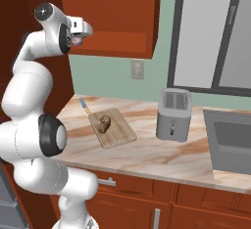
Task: Pick the bread, place it on the cutting board, pick the jam, place it on the counter, and close the cabinet.
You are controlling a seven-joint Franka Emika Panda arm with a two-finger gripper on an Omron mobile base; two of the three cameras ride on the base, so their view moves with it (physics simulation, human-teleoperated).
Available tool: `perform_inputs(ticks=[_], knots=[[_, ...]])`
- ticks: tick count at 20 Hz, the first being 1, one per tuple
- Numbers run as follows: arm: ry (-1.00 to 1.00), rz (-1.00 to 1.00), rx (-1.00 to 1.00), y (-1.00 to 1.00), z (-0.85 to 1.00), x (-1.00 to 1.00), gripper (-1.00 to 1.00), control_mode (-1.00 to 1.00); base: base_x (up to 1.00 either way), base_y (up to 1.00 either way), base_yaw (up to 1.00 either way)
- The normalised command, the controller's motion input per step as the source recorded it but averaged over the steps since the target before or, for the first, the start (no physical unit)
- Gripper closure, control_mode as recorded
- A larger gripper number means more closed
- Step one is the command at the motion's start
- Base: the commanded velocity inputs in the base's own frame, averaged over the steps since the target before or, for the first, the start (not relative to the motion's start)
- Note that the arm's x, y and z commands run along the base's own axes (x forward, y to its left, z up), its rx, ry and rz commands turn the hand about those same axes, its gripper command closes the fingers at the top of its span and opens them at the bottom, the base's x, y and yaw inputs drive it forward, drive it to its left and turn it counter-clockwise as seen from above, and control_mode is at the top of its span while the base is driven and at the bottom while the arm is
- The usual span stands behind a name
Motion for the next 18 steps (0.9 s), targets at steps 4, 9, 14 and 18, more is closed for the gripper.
perform_inputs(ticks=[4, 9, 14, 18], knots=[[0.00, 0.00, 0.00, 0.03, -0.01, 0.13, -1.00, -1.00, 0.00, 0.00, 0.00], [0.00, 0.00, 0.00, 0.01, -0.02, 0.06, -1.00, -1.00, 0.00, 0.00, 0.00], [0.00, 0.00, 0.00, 0.02, -0.03, 0.03, -1.00, -1.00, 0.00, 0.00, 0.00], [0.00, 0.00, 0.00, 0.03, -0.07, 0.00, -1.00, -1.00, 0.00, 0.00, 0.00]])
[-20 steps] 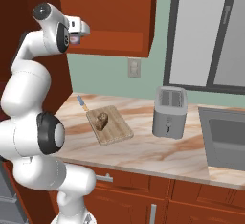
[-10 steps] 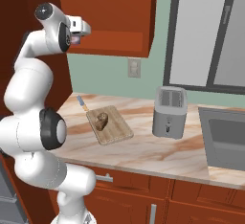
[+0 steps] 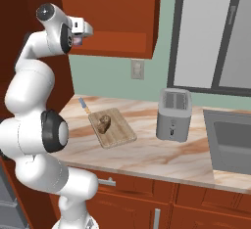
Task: Pick the bread, place it on the cutting board, pick the jam, place it on the counter, and close the cabinet.
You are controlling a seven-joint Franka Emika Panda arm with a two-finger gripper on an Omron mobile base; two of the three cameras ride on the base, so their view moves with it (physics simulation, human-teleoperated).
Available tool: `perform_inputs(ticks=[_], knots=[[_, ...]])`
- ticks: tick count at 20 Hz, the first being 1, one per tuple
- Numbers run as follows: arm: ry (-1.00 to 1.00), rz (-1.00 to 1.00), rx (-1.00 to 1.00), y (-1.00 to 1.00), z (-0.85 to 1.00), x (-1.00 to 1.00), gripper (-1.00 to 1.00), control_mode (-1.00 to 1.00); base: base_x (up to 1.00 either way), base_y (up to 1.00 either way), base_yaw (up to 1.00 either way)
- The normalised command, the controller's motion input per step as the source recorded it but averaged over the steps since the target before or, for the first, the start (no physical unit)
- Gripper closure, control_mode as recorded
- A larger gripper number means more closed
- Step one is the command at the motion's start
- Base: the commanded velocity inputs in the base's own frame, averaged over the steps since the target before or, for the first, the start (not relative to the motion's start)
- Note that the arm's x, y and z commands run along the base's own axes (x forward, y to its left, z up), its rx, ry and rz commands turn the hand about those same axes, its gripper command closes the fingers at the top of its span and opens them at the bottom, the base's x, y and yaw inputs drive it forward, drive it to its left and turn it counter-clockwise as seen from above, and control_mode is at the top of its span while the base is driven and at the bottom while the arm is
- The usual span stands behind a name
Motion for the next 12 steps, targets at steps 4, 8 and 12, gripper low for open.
perform_inputs(ticks=[4, 8, 12], knots=[[0.00, 0.01, 0.00, 0.05, -0.07, 0.00, -1.00, -1.00, 0.00, 0.00, 0.00], [0.00, 0.01, 0.00, 0.06, -0.09, 0.00, -1.00, -1.00, 0.00, 0.00, 0.00], [0.00, 0.01, 0.00, 0.07, -0.08, 0.03, -1.00, -1.00, 0.00, 0.00, 0.00]])
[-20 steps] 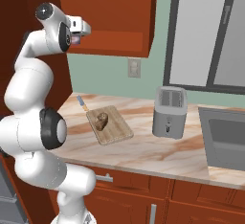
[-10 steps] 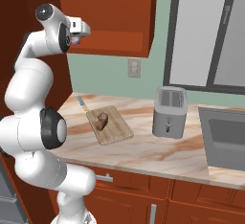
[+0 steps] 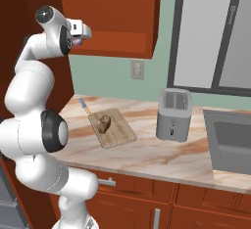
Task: Pick the bread, place it on the cutting board, pick the jam, place it on the counter, and close the cabinet.
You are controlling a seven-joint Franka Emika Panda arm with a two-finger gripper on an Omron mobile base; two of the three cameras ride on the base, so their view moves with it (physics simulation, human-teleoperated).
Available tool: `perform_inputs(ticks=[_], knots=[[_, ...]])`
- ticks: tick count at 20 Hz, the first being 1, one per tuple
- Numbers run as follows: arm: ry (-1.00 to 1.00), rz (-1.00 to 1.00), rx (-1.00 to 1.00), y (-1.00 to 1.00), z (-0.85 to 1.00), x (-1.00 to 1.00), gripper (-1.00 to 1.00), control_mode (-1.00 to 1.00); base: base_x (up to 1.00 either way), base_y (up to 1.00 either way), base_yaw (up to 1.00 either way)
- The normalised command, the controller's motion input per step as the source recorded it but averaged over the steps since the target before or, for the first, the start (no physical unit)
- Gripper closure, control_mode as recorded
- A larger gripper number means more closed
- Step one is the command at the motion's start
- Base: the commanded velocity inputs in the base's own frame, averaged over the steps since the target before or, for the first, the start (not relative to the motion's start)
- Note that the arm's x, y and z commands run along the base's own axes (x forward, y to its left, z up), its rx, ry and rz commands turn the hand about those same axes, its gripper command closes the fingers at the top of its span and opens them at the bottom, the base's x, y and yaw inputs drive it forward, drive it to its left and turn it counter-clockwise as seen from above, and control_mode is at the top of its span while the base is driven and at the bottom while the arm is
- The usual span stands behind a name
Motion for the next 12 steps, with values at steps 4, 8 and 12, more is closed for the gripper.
perform_inputs(ticks=[4, 8, 12], knots=[[0.00, 0.01, 0.00, 0.06, -0.04, 0.05, -1.00, -1.00, 0.00, 0.00, 0.00], [0.00, 0.00, 0.00, 0.06, -0.03, 0.10, -1.00, -1.00, 0.00, 0.00, 0.00], [0.00, 0.00, 0.00, 0.02, 0.00, 0.16, -1.00, -1.00, 0.00, 0.00, 0.00]])
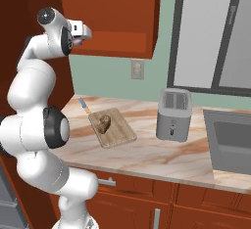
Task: Pick the bread, place it on the cutting board, pick the jam, place it on the counter, and close the cabinet.
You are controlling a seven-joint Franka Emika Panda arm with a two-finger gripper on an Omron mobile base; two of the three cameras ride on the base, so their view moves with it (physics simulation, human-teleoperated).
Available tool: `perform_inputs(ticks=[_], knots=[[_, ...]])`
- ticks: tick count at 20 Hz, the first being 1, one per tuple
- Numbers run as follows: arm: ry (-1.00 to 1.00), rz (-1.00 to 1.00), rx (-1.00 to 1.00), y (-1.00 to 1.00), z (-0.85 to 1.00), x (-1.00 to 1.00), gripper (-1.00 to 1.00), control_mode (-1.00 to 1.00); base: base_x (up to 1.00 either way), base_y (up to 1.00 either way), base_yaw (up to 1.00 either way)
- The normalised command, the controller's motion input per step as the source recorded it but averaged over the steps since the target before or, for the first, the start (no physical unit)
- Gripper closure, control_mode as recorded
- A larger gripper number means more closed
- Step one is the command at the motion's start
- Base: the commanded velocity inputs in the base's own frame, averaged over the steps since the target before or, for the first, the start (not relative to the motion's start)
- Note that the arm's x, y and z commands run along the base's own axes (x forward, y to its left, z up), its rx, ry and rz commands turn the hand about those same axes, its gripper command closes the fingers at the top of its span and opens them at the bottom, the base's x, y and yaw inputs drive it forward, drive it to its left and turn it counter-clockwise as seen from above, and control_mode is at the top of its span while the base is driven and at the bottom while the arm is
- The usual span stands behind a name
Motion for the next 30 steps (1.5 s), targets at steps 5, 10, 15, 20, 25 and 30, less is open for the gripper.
perform_inputs(ticks=[5, 10, 15, 20, 25, 30], knots=[[0.00, 0.00, 0.00, 0.01, 0.00, 0.15, -1.00, -1.00, 0.00, 0.00, 0.00], [0.00, 0.00, 0.00, 0.00, 0.00, 0.10, -1.00, -1.00, 0.00, 0.00, 0.00], [0.00, 0.01, 0.00, 0.00, -0.06, 0.05, -1.00, -1.00, 0.00, 0.00, 0.00], [0.00, 0.01, 0.00, 0.03, -0.09, 0.04, -1.00, -1.00, 0.00, 0.00, 0.00], [0.00, 0.01, 0.00, 0.08, -0.11, 0.06, 1.00, -1.00, 0.00, 0.00, 0.00], [0.00, 0.00, 0.00, 0.04, -0.01, 0.03, 1.00, -1.00, 0.00, 0.00, 0.00]])
